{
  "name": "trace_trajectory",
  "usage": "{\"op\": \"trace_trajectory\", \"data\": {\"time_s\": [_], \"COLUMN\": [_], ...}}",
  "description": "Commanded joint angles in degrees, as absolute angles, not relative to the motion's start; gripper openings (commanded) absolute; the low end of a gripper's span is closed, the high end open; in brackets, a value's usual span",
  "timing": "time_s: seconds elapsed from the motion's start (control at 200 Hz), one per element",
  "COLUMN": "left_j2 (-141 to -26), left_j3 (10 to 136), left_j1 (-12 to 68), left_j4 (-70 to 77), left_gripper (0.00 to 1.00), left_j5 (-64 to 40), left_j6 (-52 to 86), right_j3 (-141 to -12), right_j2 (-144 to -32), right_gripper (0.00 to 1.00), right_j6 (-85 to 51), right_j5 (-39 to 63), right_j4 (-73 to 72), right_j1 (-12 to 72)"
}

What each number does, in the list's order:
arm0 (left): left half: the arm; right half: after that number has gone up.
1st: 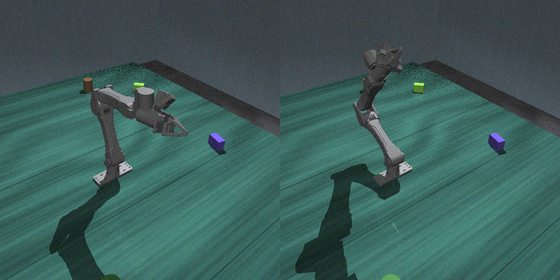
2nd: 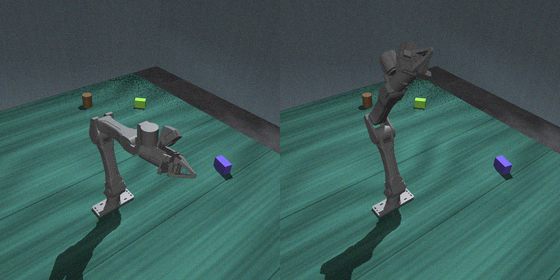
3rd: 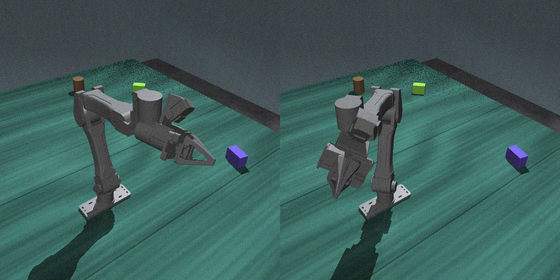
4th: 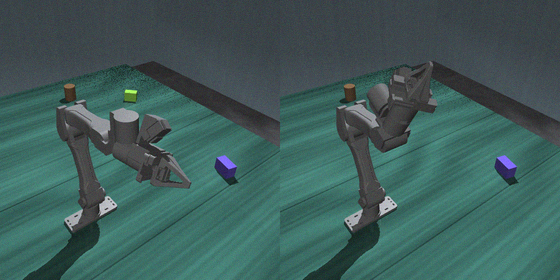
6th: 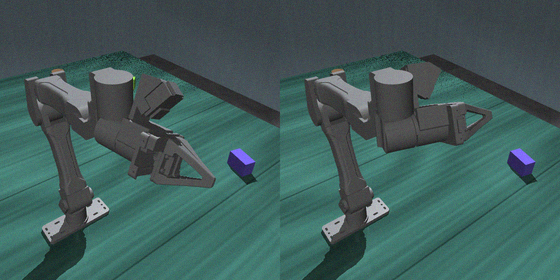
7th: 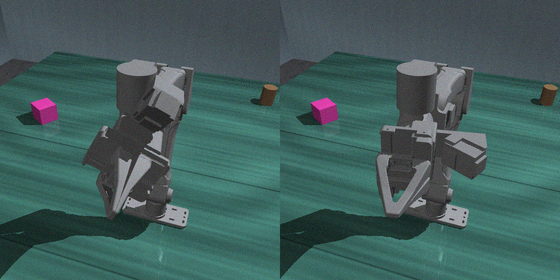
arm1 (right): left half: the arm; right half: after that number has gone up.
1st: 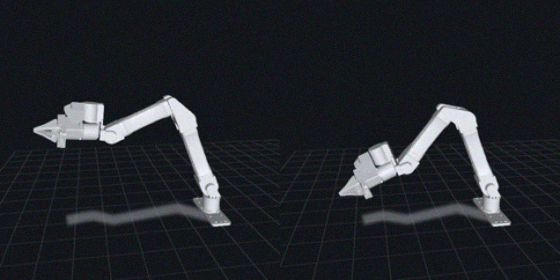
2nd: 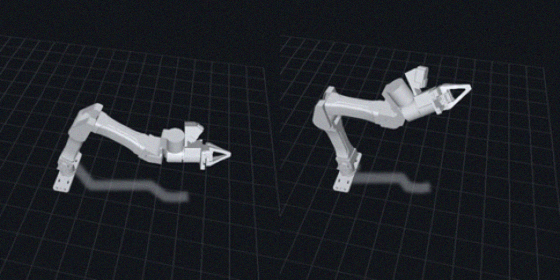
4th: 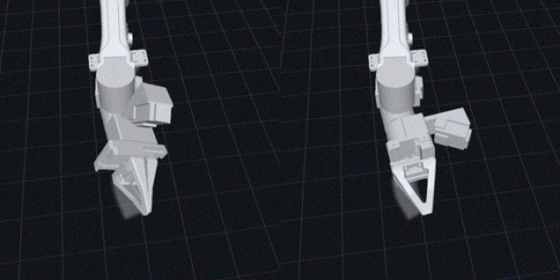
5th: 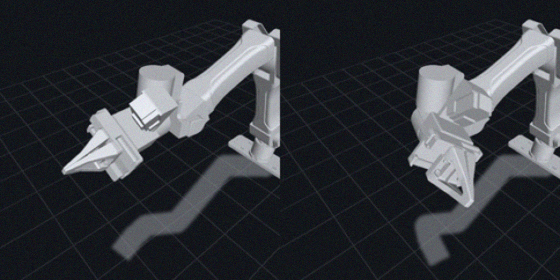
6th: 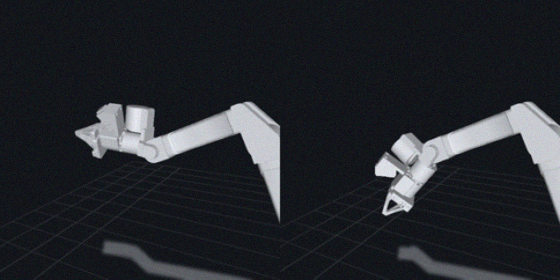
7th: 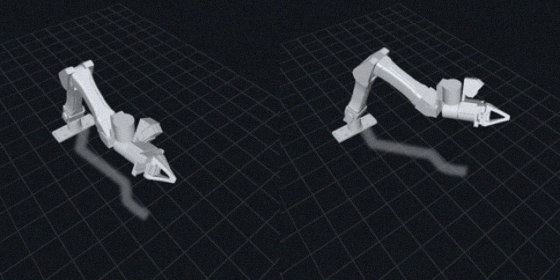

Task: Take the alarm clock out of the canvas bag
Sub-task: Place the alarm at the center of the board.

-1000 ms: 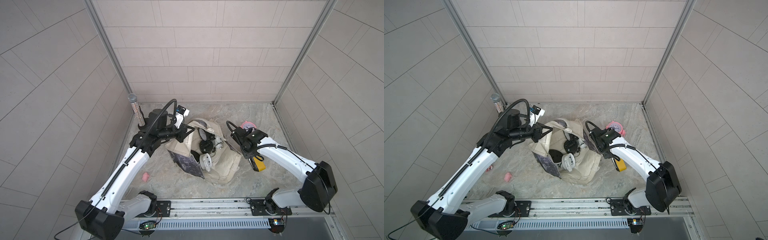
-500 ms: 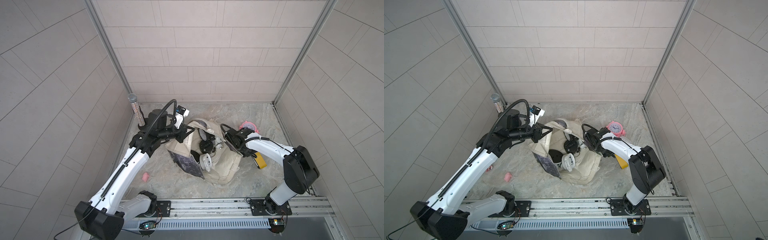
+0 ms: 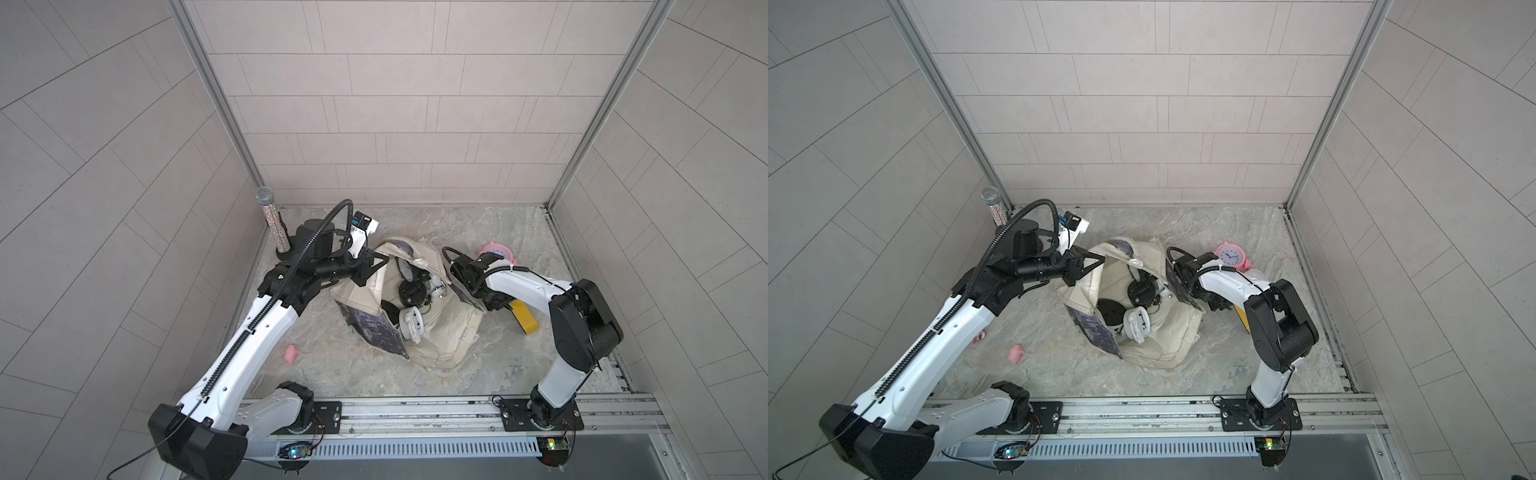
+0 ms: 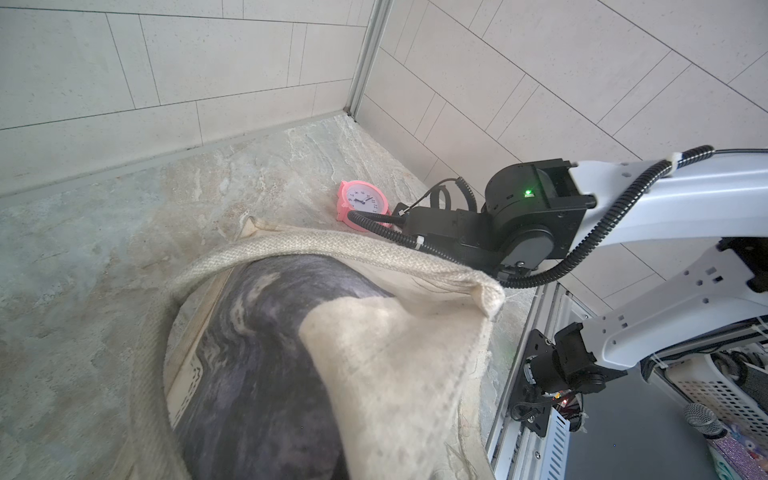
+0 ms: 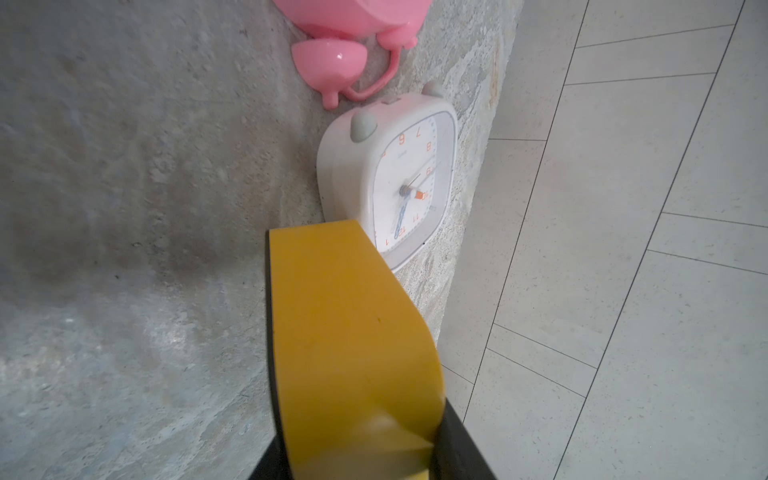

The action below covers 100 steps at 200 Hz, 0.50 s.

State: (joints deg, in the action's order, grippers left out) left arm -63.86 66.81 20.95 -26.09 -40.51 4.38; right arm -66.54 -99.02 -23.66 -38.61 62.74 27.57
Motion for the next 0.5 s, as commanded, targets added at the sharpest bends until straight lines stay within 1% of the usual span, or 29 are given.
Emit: {"op": "trace_trajectory", "data": {"time_s": [0.0,0.125,0.265,0.495], "left_j2": [-61.64,-61.91,-62.03,-62.04], "left_j3": [66.98,66.99,66.97,66.89], "left_j1": [20.39,20.42,20.39,20.43], "left_j4": [-22.83,-22.76,-22.81,-22.83], "left_gripper": [0.0,0.0,0.0,0.0], "left_j5": [-41.83,-41.92,-42.12,-42.19], "left_j6": [3.42,3.35,3.52,3.39], "right_j3": [-67.19,-67.03,-66.73,-66.04], "right_j2": [-100.55,-100.52,-100.83,-102.72], "right_gripper": [0.39,0.51,0.56,0.63], "right_j6": [-26.05,-26.08,-25.84,-25.92], "right_j5": [-32.51,-29.92,-27.54,-27.51], "right_j4": [57.11,55.55,53.74,51.33], "right_j1": [27.6,27.54,27.6,27.51]}}
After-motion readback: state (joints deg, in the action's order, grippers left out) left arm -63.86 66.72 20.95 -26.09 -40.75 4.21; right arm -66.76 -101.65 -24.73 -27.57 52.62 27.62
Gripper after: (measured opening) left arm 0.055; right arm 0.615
